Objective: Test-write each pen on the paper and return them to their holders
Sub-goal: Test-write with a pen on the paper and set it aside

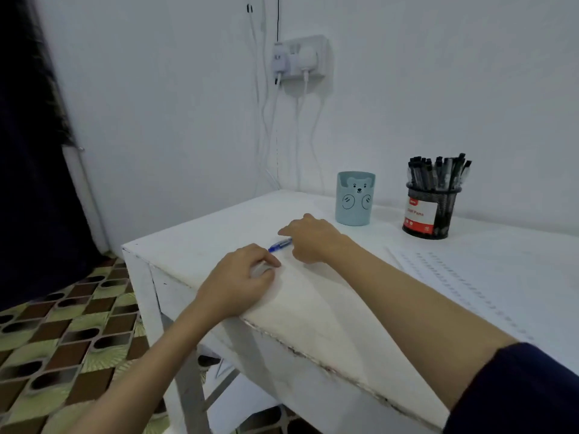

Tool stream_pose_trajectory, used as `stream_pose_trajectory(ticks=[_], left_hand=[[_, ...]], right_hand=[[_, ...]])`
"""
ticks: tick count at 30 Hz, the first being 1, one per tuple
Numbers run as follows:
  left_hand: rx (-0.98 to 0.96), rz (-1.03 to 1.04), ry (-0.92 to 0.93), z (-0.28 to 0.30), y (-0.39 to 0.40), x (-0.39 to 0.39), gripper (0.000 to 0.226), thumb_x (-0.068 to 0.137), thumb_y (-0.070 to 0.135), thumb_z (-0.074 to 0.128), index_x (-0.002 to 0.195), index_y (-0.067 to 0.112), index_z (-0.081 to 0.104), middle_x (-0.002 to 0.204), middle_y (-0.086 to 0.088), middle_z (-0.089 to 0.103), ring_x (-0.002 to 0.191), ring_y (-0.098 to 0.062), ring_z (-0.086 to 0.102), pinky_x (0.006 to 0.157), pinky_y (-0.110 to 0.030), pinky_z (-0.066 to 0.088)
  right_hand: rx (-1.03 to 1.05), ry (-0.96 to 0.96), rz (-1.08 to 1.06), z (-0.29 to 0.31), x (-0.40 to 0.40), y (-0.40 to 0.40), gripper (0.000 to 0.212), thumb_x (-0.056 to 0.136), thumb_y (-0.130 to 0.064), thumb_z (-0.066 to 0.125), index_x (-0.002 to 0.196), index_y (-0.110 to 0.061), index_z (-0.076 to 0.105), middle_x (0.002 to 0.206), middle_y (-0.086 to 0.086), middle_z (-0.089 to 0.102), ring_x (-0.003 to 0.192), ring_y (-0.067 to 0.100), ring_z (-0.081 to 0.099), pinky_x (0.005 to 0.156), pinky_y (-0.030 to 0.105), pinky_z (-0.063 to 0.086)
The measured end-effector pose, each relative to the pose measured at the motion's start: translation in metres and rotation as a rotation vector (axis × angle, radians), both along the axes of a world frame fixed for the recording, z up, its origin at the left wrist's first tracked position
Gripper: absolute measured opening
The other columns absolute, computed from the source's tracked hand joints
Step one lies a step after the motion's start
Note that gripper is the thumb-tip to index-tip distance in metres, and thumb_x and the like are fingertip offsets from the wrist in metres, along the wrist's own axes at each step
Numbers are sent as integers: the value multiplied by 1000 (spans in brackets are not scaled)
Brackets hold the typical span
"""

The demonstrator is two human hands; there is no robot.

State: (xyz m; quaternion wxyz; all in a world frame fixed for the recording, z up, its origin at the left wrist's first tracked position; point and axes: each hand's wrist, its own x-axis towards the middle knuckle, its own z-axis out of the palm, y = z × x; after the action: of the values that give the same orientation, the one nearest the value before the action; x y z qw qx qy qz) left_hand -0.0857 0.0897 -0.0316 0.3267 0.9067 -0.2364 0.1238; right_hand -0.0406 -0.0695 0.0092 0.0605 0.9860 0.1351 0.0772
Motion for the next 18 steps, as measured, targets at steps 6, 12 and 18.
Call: stream_pose_trajectory(ticks=[6,12,18], left_hand=[[1,14,-1,-2,4,5,36,73,39,42,97,29,67,106,18,61,101,-3,53,92,-25,40],[18,-12,3,0,6,4,35,75,37,43,98,25,66,106,13,62,102,-7,55,92,-28,42],[33,-45,-7,5,-3,-9,16,91,21,53,98,27,65,110,8,60,104,-11,54,89,-27,40]], right_hand=[[-5,-175,63,-11,10,4,26,88,1,45,110,-9,56,114,8,57,110,24,46,74,27,30],[140,-226,-10,8,-11,-8,16,91,-1,44,100,-12,38,90,8,46,85,30,46,66,30,25],[976,3,-139,54,-65,-47,24,96,-32,48,85,-11,50,75,4,47,59,16,38,52,26,32]])
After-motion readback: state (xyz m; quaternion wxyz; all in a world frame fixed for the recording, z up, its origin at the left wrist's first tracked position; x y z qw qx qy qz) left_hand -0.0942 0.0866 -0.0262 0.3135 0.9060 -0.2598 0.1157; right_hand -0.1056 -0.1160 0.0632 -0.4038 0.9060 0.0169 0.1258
